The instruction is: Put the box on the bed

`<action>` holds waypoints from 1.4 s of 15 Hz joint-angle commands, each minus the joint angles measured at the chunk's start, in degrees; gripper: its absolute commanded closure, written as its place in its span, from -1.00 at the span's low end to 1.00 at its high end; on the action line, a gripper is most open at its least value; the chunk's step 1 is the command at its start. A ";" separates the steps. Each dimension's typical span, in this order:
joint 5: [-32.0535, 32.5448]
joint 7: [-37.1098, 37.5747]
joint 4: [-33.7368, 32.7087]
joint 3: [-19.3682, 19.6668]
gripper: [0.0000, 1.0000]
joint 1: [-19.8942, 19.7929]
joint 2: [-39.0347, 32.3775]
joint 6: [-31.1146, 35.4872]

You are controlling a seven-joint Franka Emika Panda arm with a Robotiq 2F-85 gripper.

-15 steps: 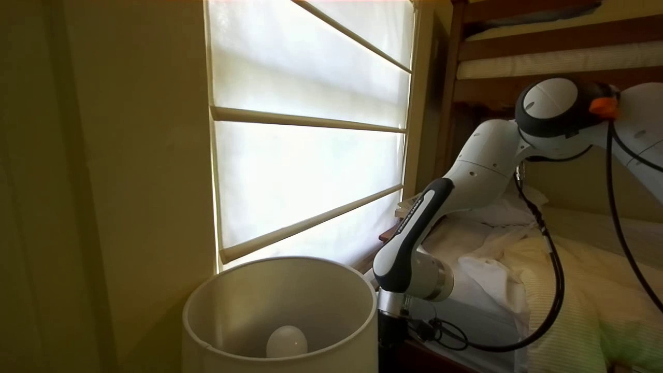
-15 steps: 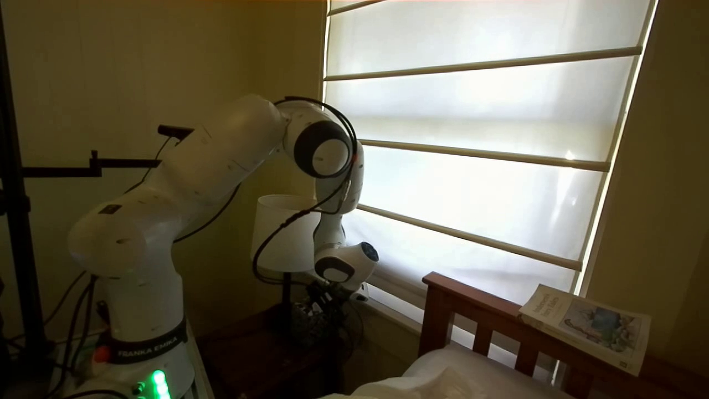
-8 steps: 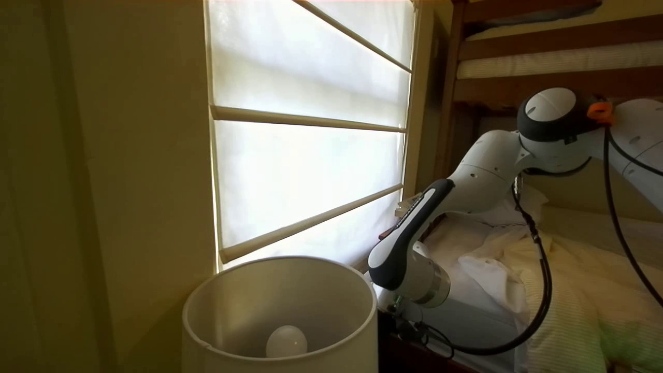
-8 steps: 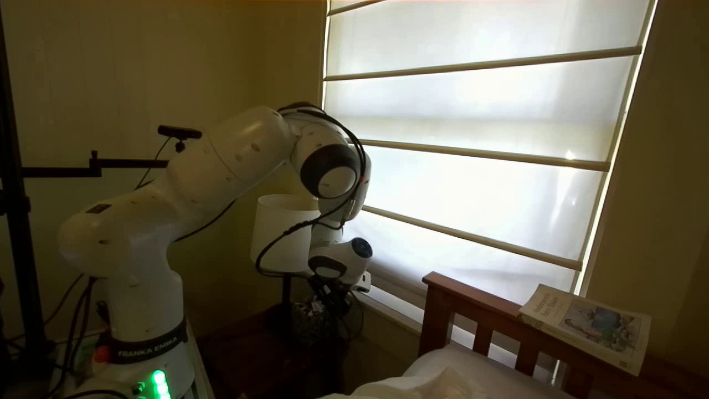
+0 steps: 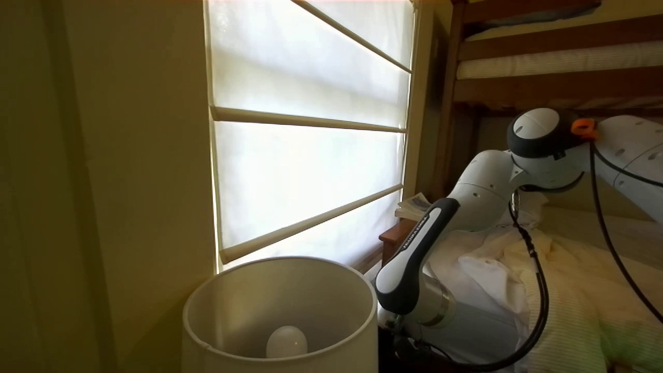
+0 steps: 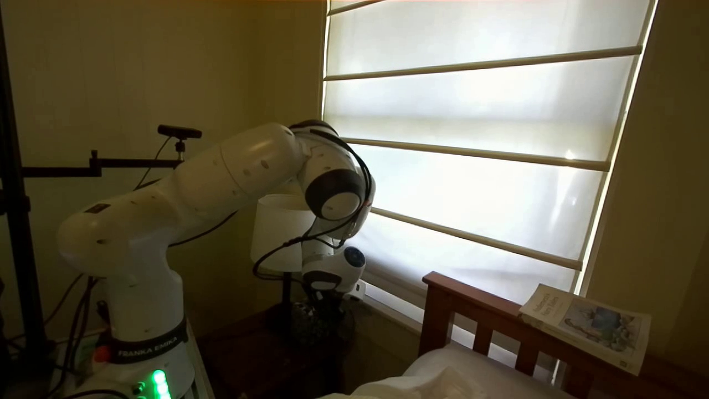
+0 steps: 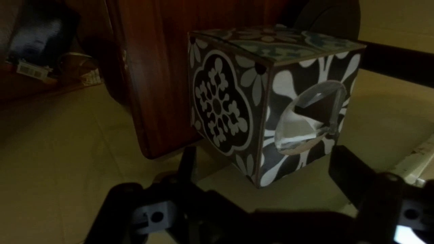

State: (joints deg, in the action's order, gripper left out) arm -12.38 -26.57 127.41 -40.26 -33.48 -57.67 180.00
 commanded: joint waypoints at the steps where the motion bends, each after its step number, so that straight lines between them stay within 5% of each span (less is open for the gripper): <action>1: 6.67 5.73 -0.95 2.15 -1.00 1.47 -2.43 1.77; 13: 16.65 8.07 -2.91 3.85 -1.00 5.94 -6.08 4.12; 21: 17.70 13.36 -6.68 5.15 -1.00 7.58 -8.01 5.70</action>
State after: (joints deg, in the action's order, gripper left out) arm 3.69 -17.32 123.79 -36.39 -27.59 -63.98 186.94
